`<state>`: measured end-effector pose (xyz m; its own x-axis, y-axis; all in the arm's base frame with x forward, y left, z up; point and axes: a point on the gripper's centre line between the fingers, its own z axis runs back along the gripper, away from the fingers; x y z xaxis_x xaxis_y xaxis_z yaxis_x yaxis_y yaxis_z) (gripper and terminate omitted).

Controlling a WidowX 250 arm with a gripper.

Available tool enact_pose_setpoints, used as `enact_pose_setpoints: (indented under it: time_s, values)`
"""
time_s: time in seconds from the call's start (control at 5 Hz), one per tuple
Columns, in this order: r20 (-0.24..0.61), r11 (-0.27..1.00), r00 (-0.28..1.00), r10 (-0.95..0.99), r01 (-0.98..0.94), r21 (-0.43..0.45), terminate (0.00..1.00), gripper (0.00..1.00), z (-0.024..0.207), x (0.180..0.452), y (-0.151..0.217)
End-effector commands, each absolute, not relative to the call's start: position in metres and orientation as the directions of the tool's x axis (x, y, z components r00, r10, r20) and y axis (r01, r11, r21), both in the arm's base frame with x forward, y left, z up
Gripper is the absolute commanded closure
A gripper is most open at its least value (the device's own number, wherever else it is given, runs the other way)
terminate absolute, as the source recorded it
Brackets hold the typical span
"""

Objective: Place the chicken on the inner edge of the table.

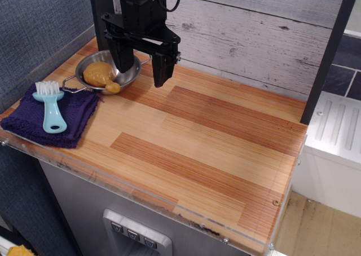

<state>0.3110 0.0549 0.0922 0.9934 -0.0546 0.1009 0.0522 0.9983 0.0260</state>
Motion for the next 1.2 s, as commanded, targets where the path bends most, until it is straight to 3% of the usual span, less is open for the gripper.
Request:
enact_pose_setpoints:
  time_s: [0.0, 0.6, 1.0]
  values:
    - [0.101, 0.998, 0.993, -0.055, 0.052, 0.026, 0.00, 0.00, 0.092, 0.311, 0.055]
    - [0.135, 0.999, 0.991, 0.024, -0.028, 0.029, 0.00, 0.00, 0.105, 0.333, 0.117]
    - [0.095, 0.994, 0.991, 0.089, -0.095, 0.060, 0.00, 0.00, 0.085, 0.340, 0.147]
